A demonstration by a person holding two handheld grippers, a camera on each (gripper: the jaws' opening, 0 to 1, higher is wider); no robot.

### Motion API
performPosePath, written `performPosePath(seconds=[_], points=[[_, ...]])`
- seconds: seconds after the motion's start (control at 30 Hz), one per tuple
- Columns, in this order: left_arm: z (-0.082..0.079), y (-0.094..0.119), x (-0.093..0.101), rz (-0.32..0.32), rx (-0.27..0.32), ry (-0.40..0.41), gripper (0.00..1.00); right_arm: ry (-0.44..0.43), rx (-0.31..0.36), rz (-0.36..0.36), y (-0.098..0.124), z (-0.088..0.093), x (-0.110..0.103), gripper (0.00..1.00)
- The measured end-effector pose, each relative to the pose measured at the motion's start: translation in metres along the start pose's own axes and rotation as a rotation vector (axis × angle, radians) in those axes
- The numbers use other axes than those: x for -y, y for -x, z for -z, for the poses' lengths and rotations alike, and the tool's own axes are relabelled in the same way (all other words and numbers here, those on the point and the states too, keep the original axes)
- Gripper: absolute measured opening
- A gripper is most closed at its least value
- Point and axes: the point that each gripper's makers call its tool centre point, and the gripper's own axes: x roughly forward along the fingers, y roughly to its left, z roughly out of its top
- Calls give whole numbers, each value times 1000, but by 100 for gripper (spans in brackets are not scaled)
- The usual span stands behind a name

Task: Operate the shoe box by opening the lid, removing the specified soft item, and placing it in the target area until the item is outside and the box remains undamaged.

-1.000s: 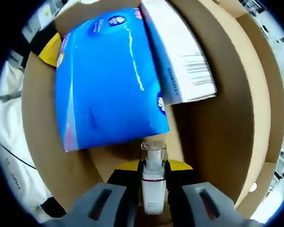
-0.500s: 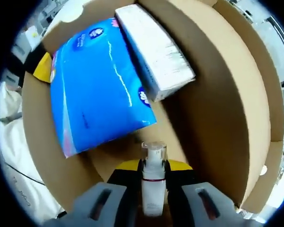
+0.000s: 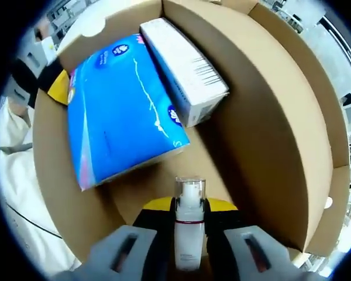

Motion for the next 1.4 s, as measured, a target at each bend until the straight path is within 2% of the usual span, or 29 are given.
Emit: performPosePath(seconds=[0.1,0.27,0.4,0.47,0.57,0.67,0.83,0.93,0.97,1.07,1.1,1.13,1.2,1.27,1.37,1.4], points=[[0,0,0,1,-1,0,4,-27,69,-52,2,-4,-1,18],[-1,0,1,7,-2,4,4,-24,200,18,23,-12,8,18],[-1,-1,1,1,-1,5,4,-79,369,-16,34,-21,2,18],[-1,-1,1,-2,0,6,4,-86,421,-8,35,-24,2,18],[-1,-1,1,-3,-2,7,4,-116,465,-10,38,-27,2,18],[-1,-1,1,0,-1,6,4,-113,446,-8,38,-21,5,18],[-1,-1,0,2,0,6,4,-146,563,5,48,-26,4,18],[-1,-1,0,-1,-1,5,4,-191,661,29,61,-29,7,18],[-1,-1,0,-1,0,5,5,-195,664,26,62,-28,7,18],[-2,-1,0,-4,1,5,5,-205,732,86,74,-28,15,18],[-2,-1,0,-6,1,4,5,-231,740,81,75,-26,15,18],[-2,-1,-1,-7,1,3,5,-241,779,102,79,-29,18,18],[-2,-1,-1,-6,0,5,5,-222,777,96,76,-28,14,18],[-2,-1,-1,-4,1,5,5,-93,794,132,76,-34,9,18],[-2,0,0,-4,3,5,5,-101,816,136,78,-36,4,18],[-2,0,-1,-5,4,5,5,-159,862,133,83,-39,6,18]])
